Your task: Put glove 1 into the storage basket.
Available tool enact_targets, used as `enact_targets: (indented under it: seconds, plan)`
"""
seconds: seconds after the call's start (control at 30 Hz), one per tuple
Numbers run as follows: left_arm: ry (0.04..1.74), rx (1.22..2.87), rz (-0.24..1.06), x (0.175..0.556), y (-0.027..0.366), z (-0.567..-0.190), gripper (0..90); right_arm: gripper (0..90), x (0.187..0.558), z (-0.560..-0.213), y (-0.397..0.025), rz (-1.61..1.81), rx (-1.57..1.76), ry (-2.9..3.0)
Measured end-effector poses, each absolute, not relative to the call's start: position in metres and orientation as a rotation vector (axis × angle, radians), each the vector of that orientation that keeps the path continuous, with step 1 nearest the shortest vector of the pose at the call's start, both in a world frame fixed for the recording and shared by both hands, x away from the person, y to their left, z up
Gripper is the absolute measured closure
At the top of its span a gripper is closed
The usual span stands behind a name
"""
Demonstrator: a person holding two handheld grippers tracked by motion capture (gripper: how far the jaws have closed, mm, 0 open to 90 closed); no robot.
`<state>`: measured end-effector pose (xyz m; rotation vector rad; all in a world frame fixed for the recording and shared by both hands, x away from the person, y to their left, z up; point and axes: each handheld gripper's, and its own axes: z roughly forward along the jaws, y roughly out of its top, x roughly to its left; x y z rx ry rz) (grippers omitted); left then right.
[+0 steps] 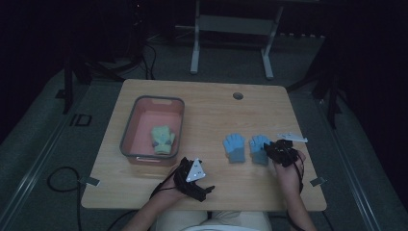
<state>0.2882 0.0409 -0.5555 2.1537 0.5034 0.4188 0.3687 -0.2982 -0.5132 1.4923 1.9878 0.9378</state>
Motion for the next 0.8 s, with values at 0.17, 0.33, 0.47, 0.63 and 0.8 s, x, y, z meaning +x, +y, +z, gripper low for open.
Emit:
enact_targets:
  seconds: [0.17, 0.33, 0.47, 0.63, 0.8]
  plan:
    - [0.505, 2.154, 0.418, 0.289, 0.041, -0.555, 1.9, 69.5, 0.37, -0.512, -0.305, 0.975, 1.401, 2.096]
    - [0.505, 2.154, 0.417, 0.289, 0.041, -0.555, 1.9, 70.6, 0.373, -0.515, -0.312, 1.019, 1.344, 2.175]
    - [0.51, 2.151, 0.413, 0.289, 0.041, -0.556, 1.9, 70.1, 0.377, -0.515, -0.314, 1.053, 1.306, 2.214]
    - [0.507, 2.156, 0.414, 0.289, 0.041, -0.556, 2.0, 67.8, 0.382, -0.516, -0.31, 1.037, 1.242, 2.248]
    - [0.508, 2.153, 0.411, 0.289, 0.041, -0.556, 1.9, 66.3, 0.388, -0.521, -0.305, 1.023, 1.212, 2.274]
